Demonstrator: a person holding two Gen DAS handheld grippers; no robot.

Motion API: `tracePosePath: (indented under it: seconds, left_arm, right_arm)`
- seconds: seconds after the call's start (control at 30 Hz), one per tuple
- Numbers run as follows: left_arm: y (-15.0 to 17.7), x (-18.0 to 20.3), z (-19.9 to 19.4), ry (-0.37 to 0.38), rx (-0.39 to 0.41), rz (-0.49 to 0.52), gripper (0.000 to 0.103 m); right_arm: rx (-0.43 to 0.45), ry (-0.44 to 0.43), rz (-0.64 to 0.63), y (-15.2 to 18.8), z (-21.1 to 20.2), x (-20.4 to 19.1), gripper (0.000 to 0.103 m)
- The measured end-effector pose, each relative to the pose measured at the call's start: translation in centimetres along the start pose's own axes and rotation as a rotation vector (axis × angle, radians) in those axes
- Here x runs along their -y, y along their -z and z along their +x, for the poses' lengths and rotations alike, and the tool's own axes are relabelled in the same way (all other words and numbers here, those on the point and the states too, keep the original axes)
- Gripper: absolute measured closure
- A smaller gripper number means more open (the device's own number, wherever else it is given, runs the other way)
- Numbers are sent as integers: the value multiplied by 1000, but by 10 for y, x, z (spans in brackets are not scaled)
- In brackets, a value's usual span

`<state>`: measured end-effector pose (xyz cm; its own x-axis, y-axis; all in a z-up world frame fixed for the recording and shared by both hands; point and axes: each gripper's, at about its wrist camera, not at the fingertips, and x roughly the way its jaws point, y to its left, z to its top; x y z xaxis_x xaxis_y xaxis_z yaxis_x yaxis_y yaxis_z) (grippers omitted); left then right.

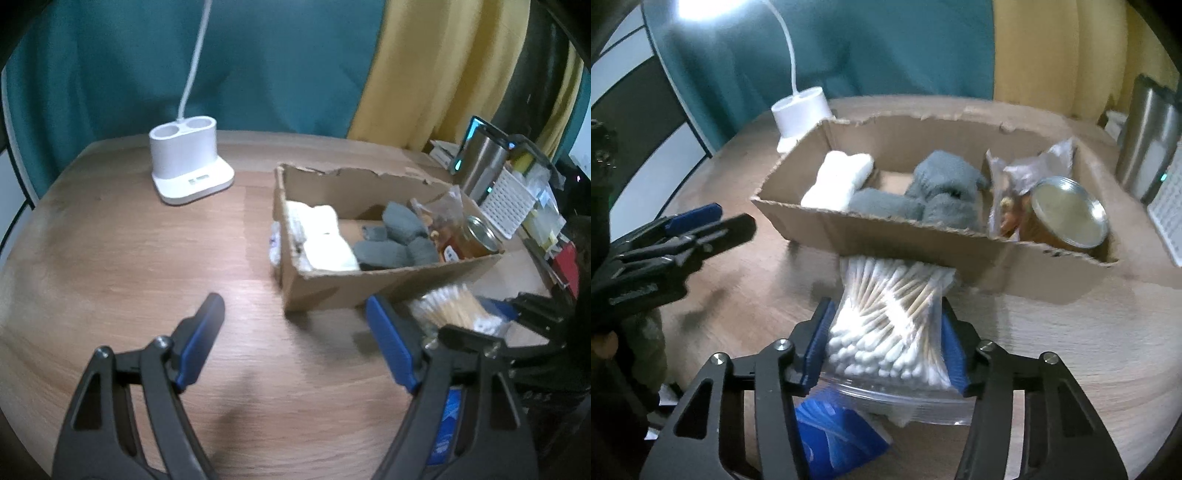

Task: Organize objects
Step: 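Lift the swab bag with the right tool while the left tool grasps the cartoon-printed box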

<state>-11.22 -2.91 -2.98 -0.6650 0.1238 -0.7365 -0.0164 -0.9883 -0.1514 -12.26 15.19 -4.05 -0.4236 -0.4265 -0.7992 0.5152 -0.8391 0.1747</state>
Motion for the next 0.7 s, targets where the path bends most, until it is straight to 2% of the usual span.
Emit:
tracePosePath:
  seconds: [0.3,0.7]
  left_arm:
    - [4,35,6,31,-28,52,22]
    - [15,80,16,67,-79,104,22]
  right_arm:
    - [27,39,40,14,-19,28,47]
    - [62,44,92,32,-37,59,47]
